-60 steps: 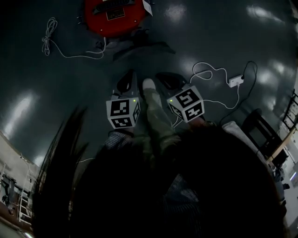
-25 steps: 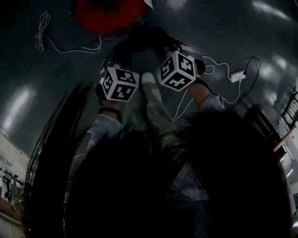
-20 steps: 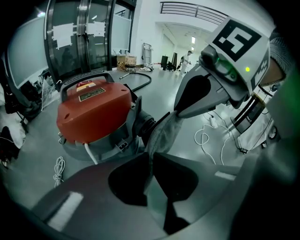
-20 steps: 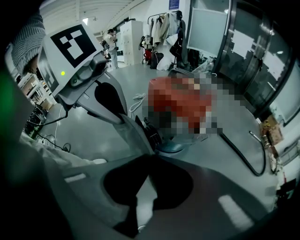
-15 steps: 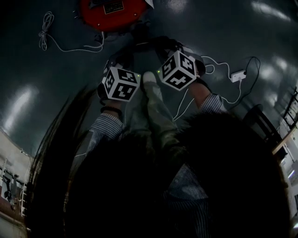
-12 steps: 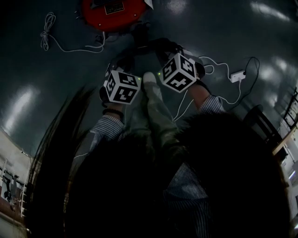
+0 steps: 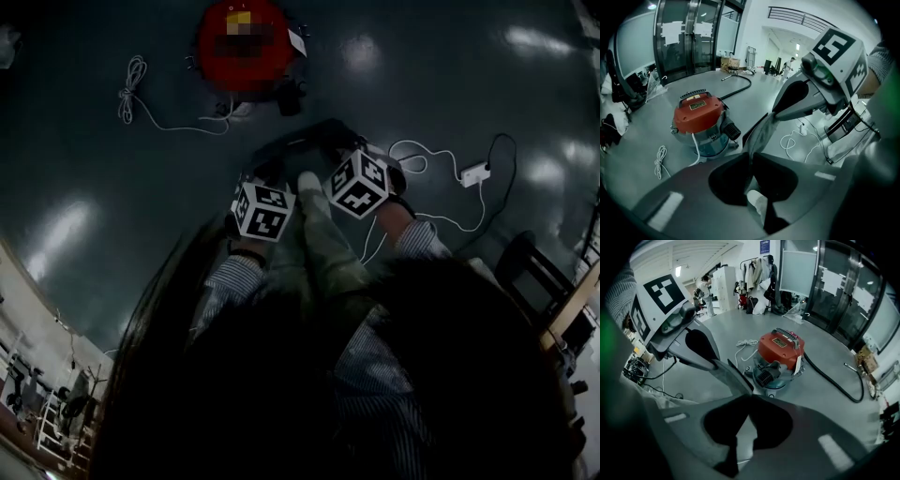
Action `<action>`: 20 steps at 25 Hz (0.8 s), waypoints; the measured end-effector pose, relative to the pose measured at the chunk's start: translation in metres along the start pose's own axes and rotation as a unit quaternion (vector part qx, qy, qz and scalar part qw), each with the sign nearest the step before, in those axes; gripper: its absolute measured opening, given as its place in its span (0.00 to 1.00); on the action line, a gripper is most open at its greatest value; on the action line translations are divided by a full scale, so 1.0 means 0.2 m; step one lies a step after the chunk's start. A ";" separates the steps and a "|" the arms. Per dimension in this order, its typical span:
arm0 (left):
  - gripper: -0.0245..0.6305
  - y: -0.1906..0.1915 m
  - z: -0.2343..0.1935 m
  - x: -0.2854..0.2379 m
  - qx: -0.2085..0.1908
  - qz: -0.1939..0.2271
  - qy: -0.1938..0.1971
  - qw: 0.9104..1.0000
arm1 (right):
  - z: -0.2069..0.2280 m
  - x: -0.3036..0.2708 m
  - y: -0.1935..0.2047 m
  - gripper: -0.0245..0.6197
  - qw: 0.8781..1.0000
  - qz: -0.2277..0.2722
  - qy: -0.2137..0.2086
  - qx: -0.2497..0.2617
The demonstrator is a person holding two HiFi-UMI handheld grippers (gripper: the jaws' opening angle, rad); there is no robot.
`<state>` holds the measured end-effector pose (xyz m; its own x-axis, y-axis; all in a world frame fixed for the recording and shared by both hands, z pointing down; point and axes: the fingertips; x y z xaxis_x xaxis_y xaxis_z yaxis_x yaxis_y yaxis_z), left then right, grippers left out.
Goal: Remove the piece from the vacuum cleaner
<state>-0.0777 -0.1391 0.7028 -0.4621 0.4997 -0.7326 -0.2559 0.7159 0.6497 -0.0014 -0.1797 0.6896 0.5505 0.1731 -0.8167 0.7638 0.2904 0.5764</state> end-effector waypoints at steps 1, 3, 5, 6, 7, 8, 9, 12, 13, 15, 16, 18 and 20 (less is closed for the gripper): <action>0.09 -0.02 0.03 0.04 0.007 0.003 0.000 1.000 | -0.02 0.05 -0.02 0.07 1.000 0.004 0.003 -0.012; 0.09 -0.07 0.08 0.14 0.017 0.010 0.000 1.000 | -0.05 0.15 -0.06 0.08 0.999 0.012 0.009 -0.036; 0.09 -0.13 0.13 0.25 0.017 0.019 0.000 1.000 | -0.09 0.27 -0.11 0.08 0.998 0.020 0.016 -0.050; 0.09 -0.17 0.16 0.30 0.016 0.026 -0.001 1.000 | -0.10 0.34 -0.15 0.08 0.998 0.026 0.020 -0.051; 0.09 -0.21 0.18 0.36 0.016 0.034 -0.002 0.999 | -0.11 0.40 -0.19 0.08 0.998 0.032 0.023 -0.049; 0.09 -0.25 0.21 0.42 0.016 0.042 -0.002 0.999 | -0.12 0.48 -0.23 0.08 0.998 0.041 0.027 -0.048; 0.09 -0.30 0.23 0.49 0.016 0.051 -0.003 0.999 | -0.13 0.55 -0.28 0.08 0.997 0.050 0.030 -0.047; 0.09 -0.47 0.32 0.69 0.007 0.076 -0.002 0.997 | -0.16 0.80 -0.42 0.08 0.995 0.074 0.045 -0.047; 0.09 -0.53 0.33 0.75 0.003 0.085 -0.003 0.996 | -0.15 0.87 -0.47 0.08 0.994 0.083 0.051 -0.045; 0.09 -0.66 0.33 0.85 0.001 0.106 -0.011 0.994 | -0.12 0.98 -0.60 0.08 0.991 0.110 0.066 -0.049; 0.09 -0.72 0.32 0.90 0.007 0.116 -0.014 0.993 | -0.11 1.03 -0.65 0.08 0.988 0.125 0.071 -0.057; 0.09 -0.80 0.36 1.01 0.036 0.131 -0.008 0.991 | -0.14 1.15 -0.73 0.08 0.983 0.150 0.078 -0.071; 0.09 -0.88 0.40 1.11 0.068 0.147 0.002 0.987 | -0.16 1.26 -0.79 0.08 0.980 0.166 0.083 -0.067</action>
<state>-0.0675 -0.1138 0.4096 -0.5025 0.6943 -0.5152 0.0070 0.5991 0.8006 0.0057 -0.1522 0.3913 0.6908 0.4267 -0.5838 0.4944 0.3104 0.8119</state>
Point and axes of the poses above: the fingertips, and each gripper's own axes: x backward along the fingers, z to its right, y out of its underside, and after that the axes turned 14 degrees about z, right-handed
